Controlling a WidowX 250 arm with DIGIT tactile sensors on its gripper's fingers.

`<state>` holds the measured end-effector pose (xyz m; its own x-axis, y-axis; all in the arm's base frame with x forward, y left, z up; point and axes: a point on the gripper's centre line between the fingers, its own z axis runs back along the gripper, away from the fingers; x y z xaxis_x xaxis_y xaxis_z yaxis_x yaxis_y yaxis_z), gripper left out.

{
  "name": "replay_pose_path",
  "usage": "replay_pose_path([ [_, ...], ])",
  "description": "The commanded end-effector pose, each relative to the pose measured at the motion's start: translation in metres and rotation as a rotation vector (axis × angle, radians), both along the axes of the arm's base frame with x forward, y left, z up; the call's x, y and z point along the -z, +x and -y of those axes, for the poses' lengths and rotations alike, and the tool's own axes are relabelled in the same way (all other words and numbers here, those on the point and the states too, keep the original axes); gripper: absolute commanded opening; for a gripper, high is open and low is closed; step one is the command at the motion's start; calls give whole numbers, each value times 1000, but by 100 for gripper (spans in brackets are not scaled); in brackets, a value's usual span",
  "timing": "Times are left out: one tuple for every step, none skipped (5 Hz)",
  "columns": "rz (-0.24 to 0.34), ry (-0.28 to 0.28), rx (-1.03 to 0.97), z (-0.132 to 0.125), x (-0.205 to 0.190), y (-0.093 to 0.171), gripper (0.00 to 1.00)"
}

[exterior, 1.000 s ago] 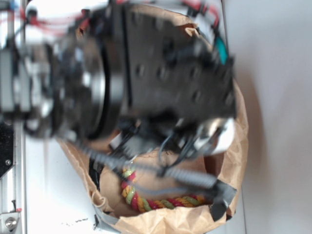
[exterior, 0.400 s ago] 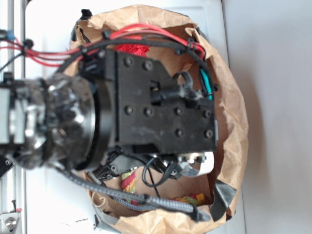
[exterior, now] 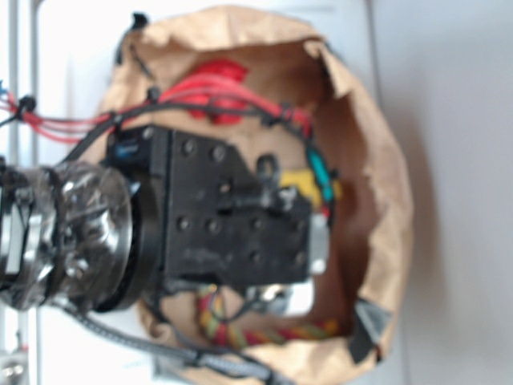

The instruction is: Grab the multicolored rope.

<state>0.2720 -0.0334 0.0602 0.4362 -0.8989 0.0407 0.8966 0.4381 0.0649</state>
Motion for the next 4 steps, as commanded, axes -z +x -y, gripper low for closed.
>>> replay_pose_path([
  [33,-17,147,46,16,-8,100],
  [31,-43,160,51,31,-2,100],
  [22,-42,146,52,33,-2,100],
  [18,-53,112,57,32,-5,36],
])
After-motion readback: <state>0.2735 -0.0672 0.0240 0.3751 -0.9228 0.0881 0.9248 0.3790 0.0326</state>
